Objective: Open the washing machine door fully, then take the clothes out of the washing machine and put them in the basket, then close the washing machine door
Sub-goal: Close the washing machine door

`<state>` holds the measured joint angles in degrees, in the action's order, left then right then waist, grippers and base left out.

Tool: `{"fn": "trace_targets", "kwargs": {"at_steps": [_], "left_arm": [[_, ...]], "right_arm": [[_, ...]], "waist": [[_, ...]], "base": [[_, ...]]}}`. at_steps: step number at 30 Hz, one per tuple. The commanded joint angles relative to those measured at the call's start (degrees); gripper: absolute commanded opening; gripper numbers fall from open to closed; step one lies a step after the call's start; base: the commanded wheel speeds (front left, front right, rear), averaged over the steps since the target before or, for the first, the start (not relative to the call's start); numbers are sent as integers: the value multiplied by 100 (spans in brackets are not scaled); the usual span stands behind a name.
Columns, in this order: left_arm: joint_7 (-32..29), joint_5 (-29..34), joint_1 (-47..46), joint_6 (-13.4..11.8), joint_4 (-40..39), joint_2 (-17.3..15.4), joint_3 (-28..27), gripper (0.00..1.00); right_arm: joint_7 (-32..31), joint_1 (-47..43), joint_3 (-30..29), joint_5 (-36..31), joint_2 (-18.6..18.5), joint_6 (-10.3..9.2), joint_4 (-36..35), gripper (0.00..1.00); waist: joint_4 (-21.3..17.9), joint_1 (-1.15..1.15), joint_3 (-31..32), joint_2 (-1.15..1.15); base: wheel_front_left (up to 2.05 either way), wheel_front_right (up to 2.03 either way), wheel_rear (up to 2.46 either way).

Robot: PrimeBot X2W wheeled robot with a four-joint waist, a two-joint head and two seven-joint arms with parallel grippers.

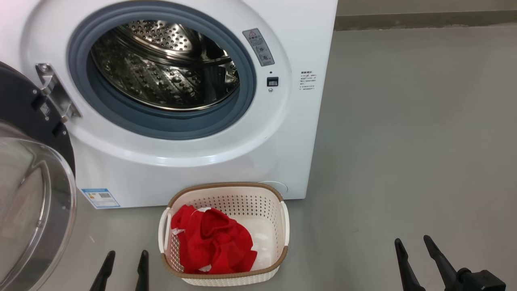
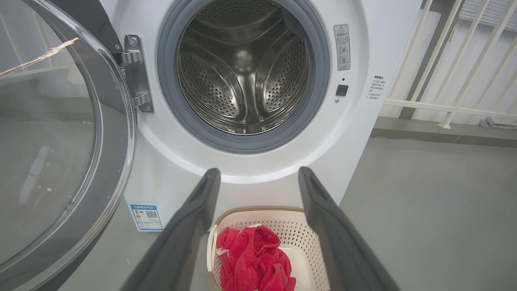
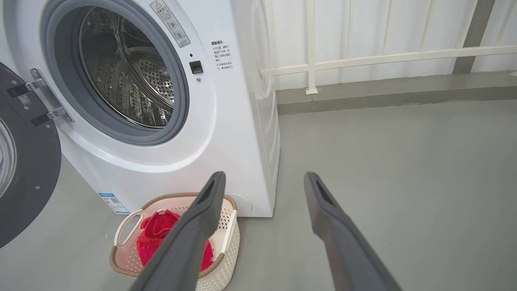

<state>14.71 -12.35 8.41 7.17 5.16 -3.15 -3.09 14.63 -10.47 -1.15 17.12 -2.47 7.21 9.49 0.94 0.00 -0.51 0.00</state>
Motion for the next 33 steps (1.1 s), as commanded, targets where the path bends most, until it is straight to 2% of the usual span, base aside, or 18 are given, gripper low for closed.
{"fn": "trace_targets", "kwargs": {"at_steps": [1,8,15,33], "left_arm": [[29,-48,-89,32,-139,-33,-161,100],[29,-94,-120,32,-89,-27,-142,100],[29,-197,-124,32,-38,-12,-125,100],[29,-309,-142,32,254,22,-201,100]], "right_arm": [[37,117,135,-34,-96,28,-125,100],[37,167,173,-35,-90,28,-116,100],[37,203,294,-25,-111,28,-66,100],[37,543,733,5,-281,28,139,100]], "waist": [[9,0,3,0],[107,0,7,0],[450,0,35,0],[2121,0,19,0]], "base": [[0,0,0],[0,0,0],[0,0,0],[0,0,0]]}}
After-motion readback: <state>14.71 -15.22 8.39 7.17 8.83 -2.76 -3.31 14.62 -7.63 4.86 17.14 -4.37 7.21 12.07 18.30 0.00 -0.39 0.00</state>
